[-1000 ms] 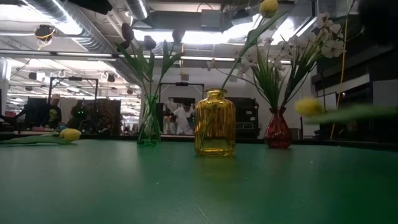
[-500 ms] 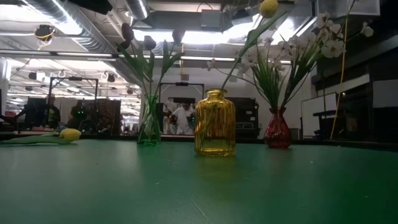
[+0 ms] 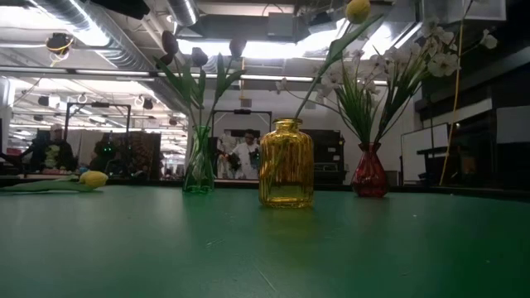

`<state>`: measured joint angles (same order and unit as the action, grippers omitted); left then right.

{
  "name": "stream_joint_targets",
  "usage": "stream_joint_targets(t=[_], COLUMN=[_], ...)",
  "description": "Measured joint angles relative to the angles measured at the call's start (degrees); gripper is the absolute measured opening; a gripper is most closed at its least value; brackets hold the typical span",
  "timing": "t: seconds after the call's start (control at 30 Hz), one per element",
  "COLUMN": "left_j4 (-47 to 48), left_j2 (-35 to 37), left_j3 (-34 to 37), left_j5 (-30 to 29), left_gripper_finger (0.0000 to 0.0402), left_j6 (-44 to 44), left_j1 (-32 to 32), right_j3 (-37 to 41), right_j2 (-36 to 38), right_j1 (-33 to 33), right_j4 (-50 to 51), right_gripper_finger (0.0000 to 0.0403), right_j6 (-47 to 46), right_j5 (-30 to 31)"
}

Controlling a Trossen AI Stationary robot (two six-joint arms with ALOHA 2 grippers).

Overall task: Sort flowers into vase by color
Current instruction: Put the right yellow flower into the yellow vase

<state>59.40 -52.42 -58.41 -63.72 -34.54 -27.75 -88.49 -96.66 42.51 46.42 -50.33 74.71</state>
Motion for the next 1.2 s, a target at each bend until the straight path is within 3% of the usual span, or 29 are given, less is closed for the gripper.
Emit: stream_joint_targets(t=[0.2,0.37,0.47,0.57,0.77,0.87,1.03,1.2], left_j4=[0.00,0.00,-0.01,0.00,0.00,0.00,0.00,0.08], left_j2=[0.00,0.00,0.00,0.00,0.00,0.00,0.00,0.00], left_j3=[0.00,0.00,0.00,0.00,0.00,0.00,0.00,0.00], left_j5=[-0.02,-0.04,-0.30,-0.39,-0.39,-0.39,-0.39,-0.40], left_gripper_finger=[0.0214,0.0214,0.0214,0.0214,0.0214,0.0214,0.0214,0.0214], left_j6=[0.00,0.02,0.06,0.13,0.13,0.11,0.11,0.09], left_j1=[-0.02,-0.01,-0.01,-0.02,-0.02,-0.01,0.00,0.00], right_j3=[0.02,0.02,0.07,0.11,0.11,0.09,0.38,11.09], right_j2=[0.00,0.00,-0.02,-0.05,-0.07,-0.07,0.09,3.04], right_j1=[-3.77,-6.73,-9.13,-11.18,-12.71,-12.68,-13.32,-15.48], right_j4=[0.12,0.07,-1.35,-7.48,-34.19,-44.30,-48.35,-66.82], right_gripper_finger=[0.0005,0.0005,0.0005,0.0005,0.0005,0.0005,0.0005,0.0003], right_j6=[4.27,3.04,3.08,11.29,46.12,58.65,64.91,70.93], right_j5=[8.23,8.42,3.94,-4.19,-19.24,-26.97,-32.28,-34.01])
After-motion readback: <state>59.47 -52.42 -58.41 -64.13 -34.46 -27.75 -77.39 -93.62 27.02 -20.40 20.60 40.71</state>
